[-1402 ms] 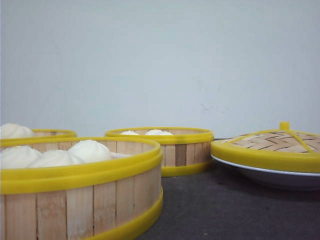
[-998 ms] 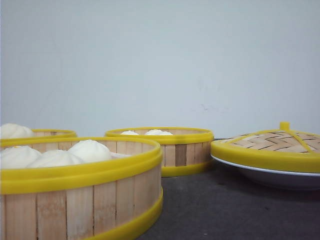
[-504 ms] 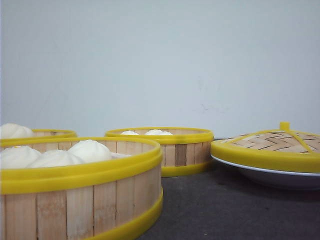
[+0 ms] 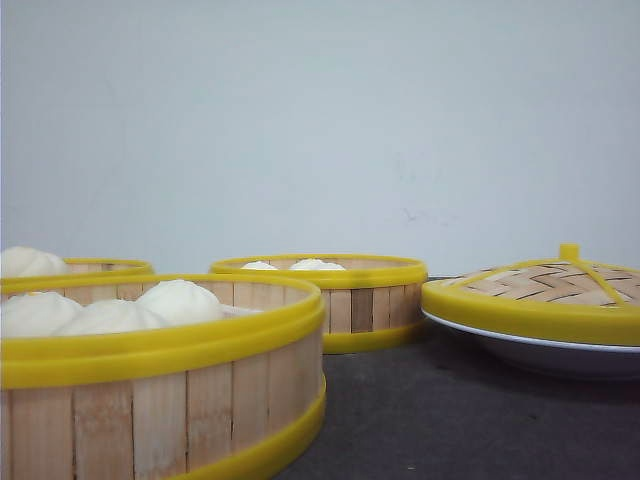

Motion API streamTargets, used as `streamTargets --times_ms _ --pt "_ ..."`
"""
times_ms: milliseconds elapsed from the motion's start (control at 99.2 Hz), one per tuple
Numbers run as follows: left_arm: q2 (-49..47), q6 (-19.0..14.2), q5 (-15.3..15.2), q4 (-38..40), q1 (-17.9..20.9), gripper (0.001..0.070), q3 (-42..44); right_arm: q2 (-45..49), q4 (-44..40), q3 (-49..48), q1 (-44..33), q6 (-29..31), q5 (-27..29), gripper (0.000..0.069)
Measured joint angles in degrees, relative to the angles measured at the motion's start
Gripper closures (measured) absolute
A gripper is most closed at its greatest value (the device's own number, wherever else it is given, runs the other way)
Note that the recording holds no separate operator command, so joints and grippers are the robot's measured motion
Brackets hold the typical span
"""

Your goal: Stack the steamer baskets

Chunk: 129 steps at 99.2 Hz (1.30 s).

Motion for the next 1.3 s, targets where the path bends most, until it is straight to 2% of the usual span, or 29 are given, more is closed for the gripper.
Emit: streamTargets --times_ms 958,1109,1190,1301 --pt "0.0 0.0 0.0 0.0 0.0 0.0678 0.0 0.0 0.0 0.0 0.0 0.1 -0.2 0.0679" --pt "0.0 -0.1 0.0 0.0 0.0 0.0678 0.0 0.0 0.0 0.0 0.0 2.7 -0.2 0.0679" --pt "0.0 -2.3 0.0 0.0 0.0 0.0678 0.0 0.0 0.1 0.0 0.0 5.2 -0.6 0.0679" --pt "0.0 -8.2 0.5 -0.1 0.0 0.0683 0.3 0.0 3.5 0.2 0.0 10.5 -5.0 0.0679"
